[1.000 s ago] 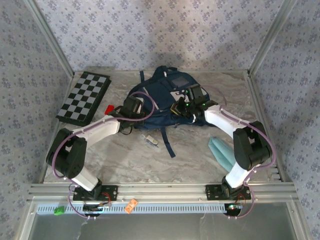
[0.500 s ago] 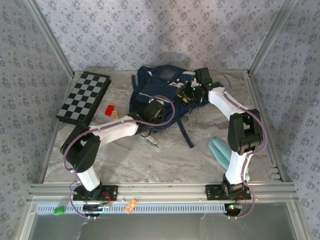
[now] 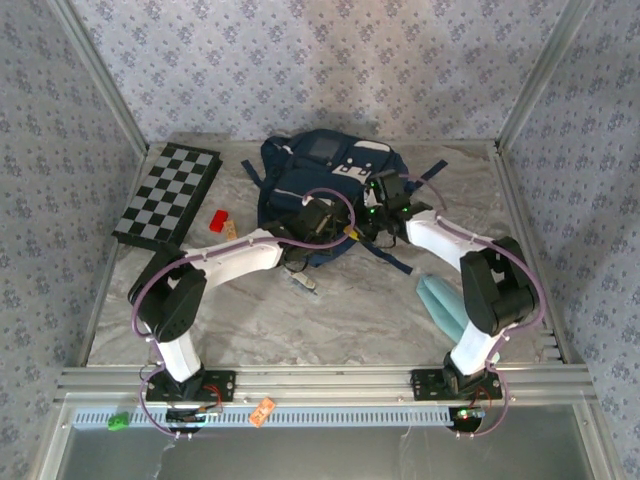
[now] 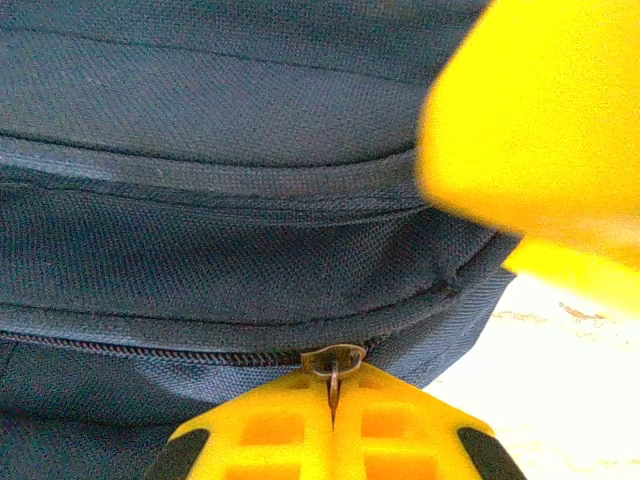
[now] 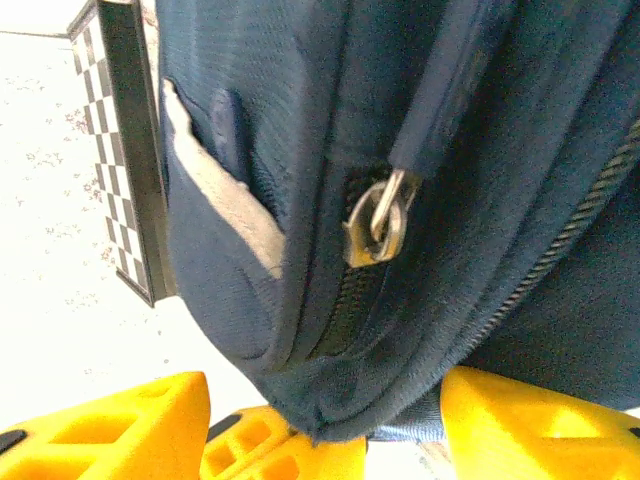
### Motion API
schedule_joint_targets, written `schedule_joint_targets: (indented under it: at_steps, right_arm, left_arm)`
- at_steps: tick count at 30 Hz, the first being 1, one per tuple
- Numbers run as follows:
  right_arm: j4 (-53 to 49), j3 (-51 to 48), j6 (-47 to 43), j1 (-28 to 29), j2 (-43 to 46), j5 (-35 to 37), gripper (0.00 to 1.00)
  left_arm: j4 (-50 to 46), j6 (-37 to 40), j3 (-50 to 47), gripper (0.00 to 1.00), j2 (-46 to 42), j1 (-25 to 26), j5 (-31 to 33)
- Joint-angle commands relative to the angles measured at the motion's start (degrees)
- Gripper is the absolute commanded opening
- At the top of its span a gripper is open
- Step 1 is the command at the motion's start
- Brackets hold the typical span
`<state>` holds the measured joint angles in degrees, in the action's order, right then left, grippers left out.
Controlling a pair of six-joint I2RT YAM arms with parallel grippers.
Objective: Pack the student bag
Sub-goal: Unzip the student bag at the top-center of the table.
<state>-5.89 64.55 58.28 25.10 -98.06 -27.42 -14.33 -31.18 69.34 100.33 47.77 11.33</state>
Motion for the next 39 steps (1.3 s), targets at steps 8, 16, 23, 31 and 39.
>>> schedule_joint_targets:
  at_steps: [8,16,23,31,39]
  right_arm:
    - [6.1,1.0,4.9,0.5,-2.3,7.4,0.24]
    - [-0.9,1.9,-2.3,-1.7,0.5,4.7,0.00]
    - [-4.8,3.3,-6.0,-2.1,2.7,-1.2,0.00]
    - [-13.6,10.2,-14.5,-7.3,0.9,-5.3,0.00]
    - [-20.2,25.2,-17.5,-11.7,-10.8,-7.1,0.19]
  left_arm:
    - [-1.3,1.8,0.1,0.00,-0.5,-0.9,0.1]
    - [-2.2,6.5,-6.9,0.00,-7.5,-6.8,1.0]
    - [-2.2,10.6,-12.4,0.00,-10.9,-15.8,0.5]
    - [3.6,8.2,-16.6,0.00,-12.9,-13.3,-6.9]
    - [4.3,3.3,-5.1,0.00,-3.8,-2.7,-7.1]
